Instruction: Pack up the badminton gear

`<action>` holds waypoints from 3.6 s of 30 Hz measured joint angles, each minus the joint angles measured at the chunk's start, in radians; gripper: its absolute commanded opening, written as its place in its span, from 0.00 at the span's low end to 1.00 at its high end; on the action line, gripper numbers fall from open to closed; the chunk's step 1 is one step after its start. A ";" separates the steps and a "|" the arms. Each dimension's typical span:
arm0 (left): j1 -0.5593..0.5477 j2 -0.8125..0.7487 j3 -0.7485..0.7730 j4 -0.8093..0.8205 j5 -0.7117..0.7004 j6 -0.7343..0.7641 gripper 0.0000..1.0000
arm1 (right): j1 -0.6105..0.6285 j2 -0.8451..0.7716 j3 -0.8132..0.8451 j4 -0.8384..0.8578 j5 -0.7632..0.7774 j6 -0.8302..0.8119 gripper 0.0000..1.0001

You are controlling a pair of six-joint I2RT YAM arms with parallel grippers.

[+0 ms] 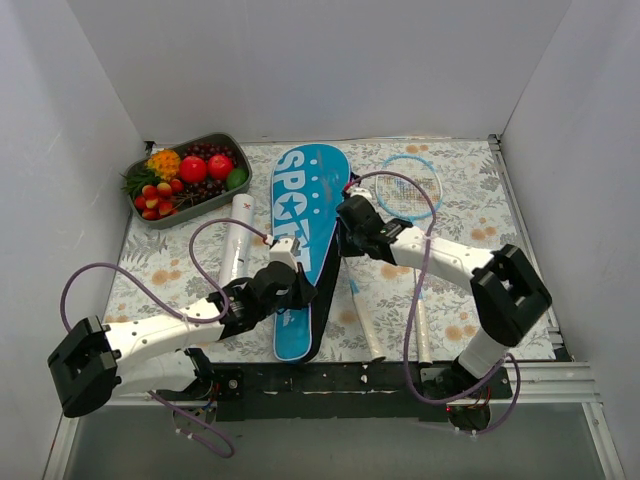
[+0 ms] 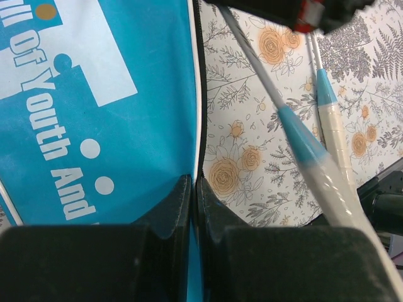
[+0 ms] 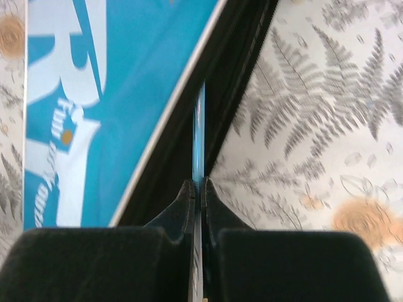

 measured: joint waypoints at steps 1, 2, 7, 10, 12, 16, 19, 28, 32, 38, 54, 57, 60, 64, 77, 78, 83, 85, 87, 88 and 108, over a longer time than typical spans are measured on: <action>0.000 0.005 0.002 0.000 -0.001 0.002 0.00 | 0.001 -0.038 -0.031 -0.015 -0.002 -0.002 0.01; 0.000 0.008 0.004 0.000 -0.002 0.003 0.00 | 0.002 -0.076 -0.060 -0.028 -0.004 -0.003 0.01; 0.000 0.039 0.021 0.002 -0.011 0.006 0.00 | 0.008 -0.208 -0.214 -0.043 -0.032 -0.009 0.01; 0.000 0.055 0.031 0.001 -0.017 0.009 0.00 | 0.012 -0.225 -0.266 -0.036 -0.060 -0.013 0.01; -0.001 0.061 0.040 0.003 -0.020 0.010 0.00 | 0.012 -0.224 -0.277 -0.026 -0.076 -0.014 0.01; -0.001 0.062 0.050 0.004 -0.021 0.008 0.00 | 0.013 -0.198 -0.269 0.026 -0.104 -0.016 0.01; -0.001 0.062 0.050 0.007 -0.019 0.002 0.00 | 0.013 -0.147 -0.244 0.062 -0.119 -0.017 0.01; -0.010 0.062 0.050 0.011 -0.015 -0.008 0.00 | 0.016 0.086 -0.023 0.100 -0.050 -0.103 0.01; -0.010 0.062 0.050 0.014 -0.014 -0.008 0.00 | 0.012 0.169 0.100 0.099 -0.016 -0.101 0.01; -0.010 0.062 0.042 0.027 -0.006 -0.016 0.00 | 0.002 0.212 0.162 0.105 -0.024 -0.107 0.01; -0.013 0.061 0.027 0.019 -0.006 -0.002 0.00 | -0.015 0.134 0.034 0.176 -0.113 -0.206 0.94; -0.015 0.060 0.028 0.015 -0.006 0.003 0.00 | -0.014 0.076 0.002 0.166 -0.123 -0.216 0.94; -0.015 0.060 0.031 0.010 -0.005 0.005 0.00 | -0.014 0.013 -0.015 0.150 -0.117 -0.233 0.93; -0.016 0.060 0.037 0.006 -0.003 0.009 0.00 | -0.013 -0.111 -0.092 0.113 -0.115 -0.248 0.90; -0.017 0.088 0.069 -0.007 -0.002 0.022 0.00 | 0.014 -0.440 -0.467 -0.037 -0.274 -0.269 0.77; -0.017 0.092 0.069 -0.006 -0.002 0.023 0.00 | 0.021 -0.459 -0.486 -0.040 -0.285 -0.264 0.77; -0.018 0.109 0.069 -0.005 0.000 0.028 0.00 | 0.074 -0.527 -0.555 -0.050 -0.312 -0.232 0.68; -0.018 0.109 0.069 -0.003 0.001 0.029 0.00 | 0.106 -0.542 -0.576 -0.050 -0.313 -0.214 0.66; -0.018 0.109 0.069 -0.004 0.001 0.029 0.00 | 0.138 -0.543 -0.589 -0.049 -0.312 -0.193 0.64; -0.018 0.109 0.069 -0.003 0.001 0.028 0.00 | 0.154 -0.541 -0.593 -0.049 -0.310 -0.182 0.61; -0.018 0.092 0.056 0.006 0.009 0.046 0.00 | 0.236 -0.393 -0.555 0.040 -0.172 -0.024 0.02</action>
